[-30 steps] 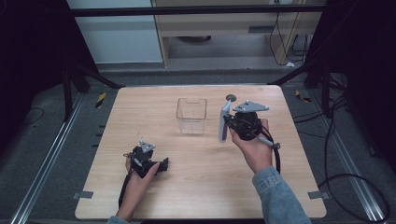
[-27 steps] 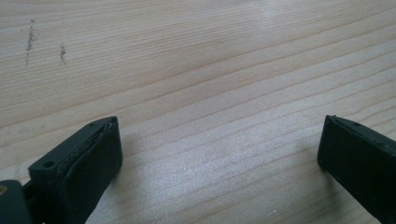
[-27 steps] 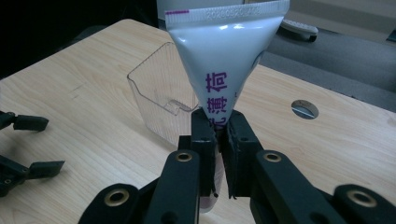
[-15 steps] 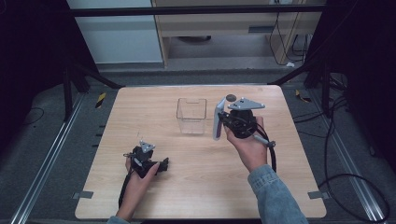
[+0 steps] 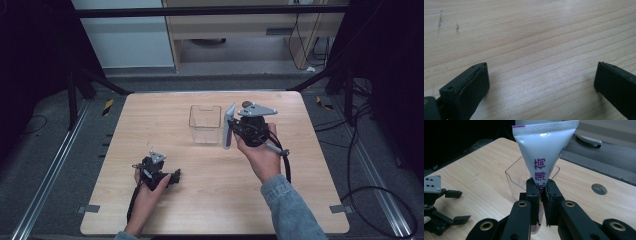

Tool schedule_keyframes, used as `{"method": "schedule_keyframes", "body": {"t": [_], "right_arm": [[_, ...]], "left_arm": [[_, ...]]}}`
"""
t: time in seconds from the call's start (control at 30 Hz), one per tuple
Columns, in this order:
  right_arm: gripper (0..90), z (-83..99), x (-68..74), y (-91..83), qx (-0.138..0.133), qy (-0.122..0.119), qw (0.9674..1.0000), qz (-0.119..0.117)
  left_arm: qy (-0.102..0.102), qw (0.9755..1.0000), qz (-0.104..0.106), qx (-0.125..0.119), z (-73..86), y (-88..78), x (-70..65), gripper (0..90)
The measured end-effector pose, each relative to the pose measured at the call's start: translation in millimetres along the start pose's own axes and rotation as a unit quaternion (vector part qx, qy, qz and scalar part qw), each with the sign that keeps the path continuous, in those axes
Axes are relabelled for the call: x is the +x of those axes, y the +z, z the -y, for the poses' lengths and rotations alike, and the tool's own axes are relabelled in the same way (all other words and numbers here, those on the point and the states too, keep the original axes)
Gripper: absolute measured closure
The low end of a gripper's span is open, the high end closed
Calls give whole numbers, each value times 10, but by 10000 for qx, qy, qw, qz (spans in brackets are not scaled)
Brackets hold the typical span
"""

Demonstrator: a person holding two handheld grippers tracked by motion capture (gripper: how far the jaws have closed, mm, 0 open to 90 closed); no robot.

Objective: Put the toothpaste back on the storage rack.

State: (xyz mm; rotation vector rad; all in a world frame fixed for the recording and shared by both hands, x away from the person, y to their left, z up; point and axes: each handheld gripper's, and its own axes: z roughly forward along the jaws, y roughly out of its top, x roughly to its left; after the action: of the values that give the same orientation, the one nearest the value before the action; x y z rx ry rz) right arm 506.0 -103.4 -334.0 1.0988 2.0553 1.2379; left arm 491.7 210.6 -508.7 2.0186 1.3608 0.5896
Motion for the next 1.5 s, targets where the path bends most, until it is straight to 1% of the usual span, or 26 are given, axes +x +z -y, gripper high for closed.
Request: {"method": "schedule_keyframes", "body": {"t": [0.5,0.6,0.7,0.83,0.97,1.13,1.3,1.37,1.5], "right_arm": [[836,-207,133,77,-158,-50,9997,-153],[836,-269,160,106,-195,9,9996,-210],[836,-342,193,140,-220,-65,9995,-224],[836,-456,205,172,-285,-80,9993,-228],[836,-584,190,214,-362,-103,9991,-196],[836,-680,135,322,-406,-132,9990,-161],[836,-727,51,482,-406,-100,9991,-115],[836,-729,18,566,-364,-38,9993,-95],[836,-731,-4,695,-320,-29,9994,-85]], "left_arm": [[4,10000,-1,-7,-2,3,0,0],[11,10000,4,-7,-5,5,1,0],[5,10000,7,-14,-9,10,-1,0],[-2,10000,9,-32,-11,16,-3,0],[-9,10000,7,-39,-12,18,-4,0],[6,10000,7,-21,-13,17,-2,0],[-6,10000,0,-12,-24,26,-6,0],[12,10000,-5,-4,-34,33,-4,0],[24,10000,9,-3,-45,44,-4,0]]}}
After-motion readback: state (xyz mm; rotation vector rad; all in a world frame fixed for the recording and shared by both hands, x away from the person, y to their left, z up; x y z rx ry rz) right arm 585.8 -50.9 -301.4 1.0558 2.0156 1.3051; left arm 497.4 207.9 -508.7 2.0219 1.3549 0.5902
